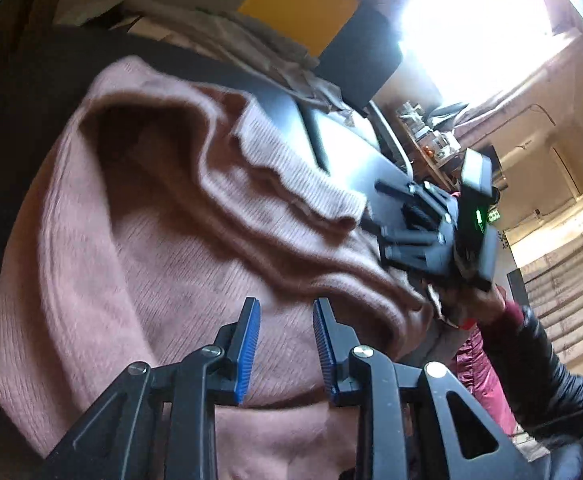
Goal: Fold clothes
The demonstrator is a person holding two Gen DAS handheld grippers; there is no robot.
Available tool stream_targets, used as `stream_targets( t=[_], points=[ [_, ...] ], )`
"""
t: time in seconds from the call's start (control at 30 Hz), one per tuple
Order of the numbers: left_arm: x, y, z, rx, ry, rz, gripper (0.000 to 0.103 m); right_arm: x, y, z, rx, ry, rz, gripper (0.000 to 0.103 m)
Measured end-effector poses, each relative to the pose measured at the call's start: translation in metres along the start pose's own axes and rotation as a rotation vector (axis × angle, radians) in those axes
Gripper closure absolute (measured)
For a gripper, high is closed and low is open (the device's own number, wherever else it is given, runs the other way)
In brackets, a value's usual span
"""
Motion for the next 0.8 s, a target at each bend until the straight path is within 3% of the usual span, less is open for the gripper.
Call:
stream_targets(
  t=[0.03,0.1,0.13,0.3,0.37,0.5,0.6,0.73,0.8],
  points=[
    [0.001,-0.003,-0.004,-0.004,0.015,-0.006,0.076,0.006,0.003,0.003,0.016,0.009,-0.019,0.036],
    [0.003,-0.01,-0.01,-0.005,0.044,-0.021,0.076,0.018,0.008,0.008,0.063,0.034,-0.071,0.088],
    [0.003,-0.012,-0.009,0.003,0.045,-0.027,0.076,0.017,0.013,0.014,0.085,0.027,-0.067,0.096],
    [-0.002,-0.002,0.009,0.03,-0.044,0.009,0.076,0.001,0.05,0.068,0.183,-0.112,0.033,0.096],
    [0.001,0.009,0.019,0.052,-0.061,0.025,0.076,-0.002,0.068,0.099,0.246,-0.16,0.061,0.103],
    [0.016,0.029,0.043,0.12,-0.055,0.025,0.075,0.004,0.098,0.172,0.475,-0.156,0.059,0.103],
    [0.031,0.04,0.068,0.132,-0.175,0.007,0.074,-0.018,0.092,0.197,0.621,-0.08,0.098,0.096],
    [0.066,0.051,0.092,-0.016,-0.387,-0.051,0.068,-0.064,0.04,0.168,0.643,0.059,0.149,0.054],
    [0.082,0.059,0.091,-0.084,-0.4,-0.053,0.066,-0.084,0.012,0.146,0.626,0.082,0.157,0.047]
  ],
)
Point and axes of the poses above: each gripper's, at about its wrist camera, not at the fingertips, and x roughly the way its jaws point, z to its right, y to its top, the point moved 9 cm from there along x, roughly the way its jaws point, and after that the axes turned 11 degrees about x, right-handed, at the moved point
